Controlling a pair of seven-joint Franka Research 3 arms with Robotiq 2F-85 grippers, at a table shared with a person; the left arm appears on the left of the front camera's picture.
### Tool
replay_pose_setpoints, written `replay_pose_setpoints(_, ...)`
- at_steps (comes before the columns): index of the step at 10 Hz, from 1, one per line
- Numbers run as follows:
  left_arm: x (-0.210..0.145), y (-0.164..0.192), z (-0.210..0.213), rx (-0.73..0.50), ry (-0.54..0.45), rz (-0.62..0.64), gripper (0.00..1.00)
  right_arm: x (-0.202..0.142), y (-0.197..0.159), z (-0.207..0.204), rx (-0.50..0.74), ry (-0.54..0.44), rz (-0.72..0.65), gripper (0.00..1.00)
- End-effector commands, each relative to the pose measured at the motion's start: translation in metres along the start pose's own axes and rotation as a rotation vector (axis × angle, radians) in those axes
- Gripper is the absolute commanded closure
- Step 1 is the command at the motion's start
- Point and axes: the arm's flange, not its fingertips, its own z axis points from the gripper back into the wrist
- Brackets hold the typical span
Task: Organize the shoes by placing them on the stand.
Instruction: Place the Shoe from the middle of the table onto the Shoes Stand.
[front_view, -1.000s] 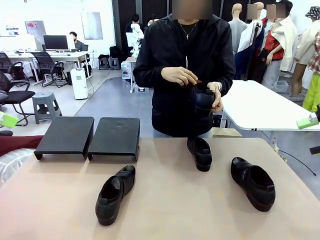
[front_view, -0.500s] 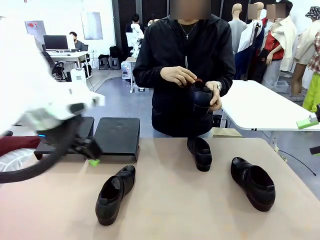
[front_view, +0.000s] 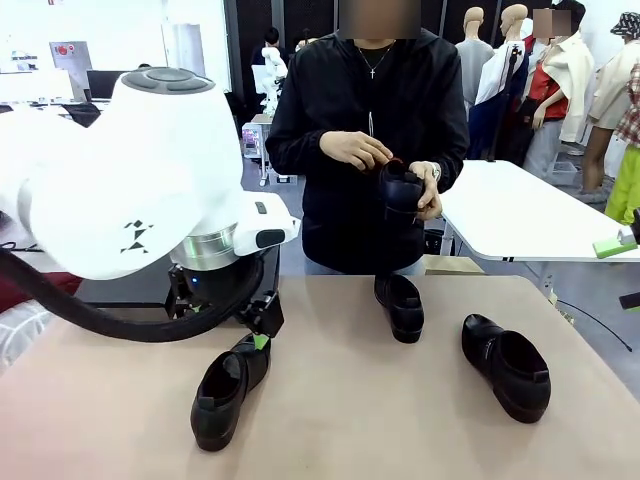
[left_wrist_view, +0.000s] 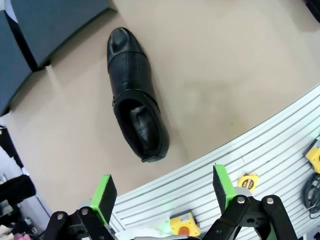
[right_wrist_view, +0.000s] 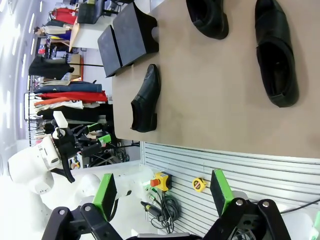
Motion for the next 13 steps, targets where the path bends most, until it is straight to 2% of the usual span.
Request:
replay_pose_setpoints(1, -0.013, 0.010, 0.006, 0.039, -0.021, 0.032, 0.00, 0.002, 0.004, 0.001, 0.032, -0.005, 0.008, 0.00)
replay_pose_setpoints(2, 0.000, 0.000, 0.000, 0.000, 0.000, 0.000, 0.00, 0.002, 0.004, 0.001, 0.032, -0.005, 0.008, 0.00)
replay_pose_setpoints(3, 0.009, 0.005, -0.029, -0.038, 0.057, 0.045, 0.00, 0.002, 0.004, 0.001, 0.032, -0.005, 0.008, 0.00)
replay_pose_setpoints(5, 0.019, 0.011, -0.072, -0.141, 0.056, 0.046, 0.00, 0.002, 0.004, 0.001, 0.032, -0.005, 0.008, 0.00)
replay_pose_setpoints(10, 0.036, 0.006, -0.156, -0.063, 0.189, 0.115, 0.00, 0.002, 0.004, 0.001, 0.032, -0.005, 0.008, 0.00)
replay_pose_setpoints(13, 0.033, 0.007, -0.192, -0.082, 0.264, 0.161, 0.03, 0.002, 0.004, 0.001, 0.032, -0.005, 0.008, 0.00)
